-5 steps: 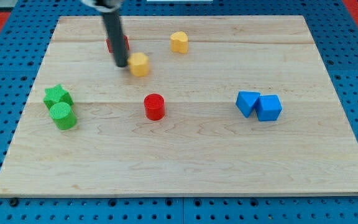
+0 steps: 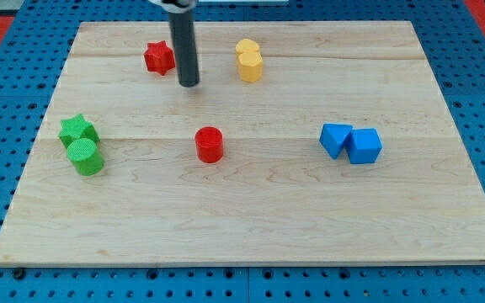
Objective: Place the red star top of the red circle
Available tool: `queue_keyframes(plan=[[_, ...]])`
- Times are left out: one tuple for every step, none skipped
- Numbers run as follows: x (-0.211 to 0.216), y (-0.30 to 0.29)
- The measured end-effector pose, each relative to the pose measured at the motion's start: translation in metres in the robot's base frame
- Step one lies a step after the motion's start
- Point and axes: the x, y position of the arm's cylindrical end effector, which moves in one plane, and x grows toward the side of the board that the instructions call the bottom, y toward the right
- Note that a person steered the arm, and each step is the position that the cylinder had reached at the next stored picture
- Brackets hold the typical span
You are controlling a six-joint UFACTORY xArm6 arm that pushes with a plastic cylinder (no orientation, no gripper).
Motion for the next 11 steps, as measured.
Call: queue_keyframes(plan=[[-0.053, 0.019], [-0.062, -0.053], [-0.031, -0.065], [0.023, -0.059], [-0.015, -0.068], [0.026, -0.071], [0.052, -0.077], [0.052, -0.132], [0.094, -0.135], [0.108, -0.065], [0.104, -0.061]])
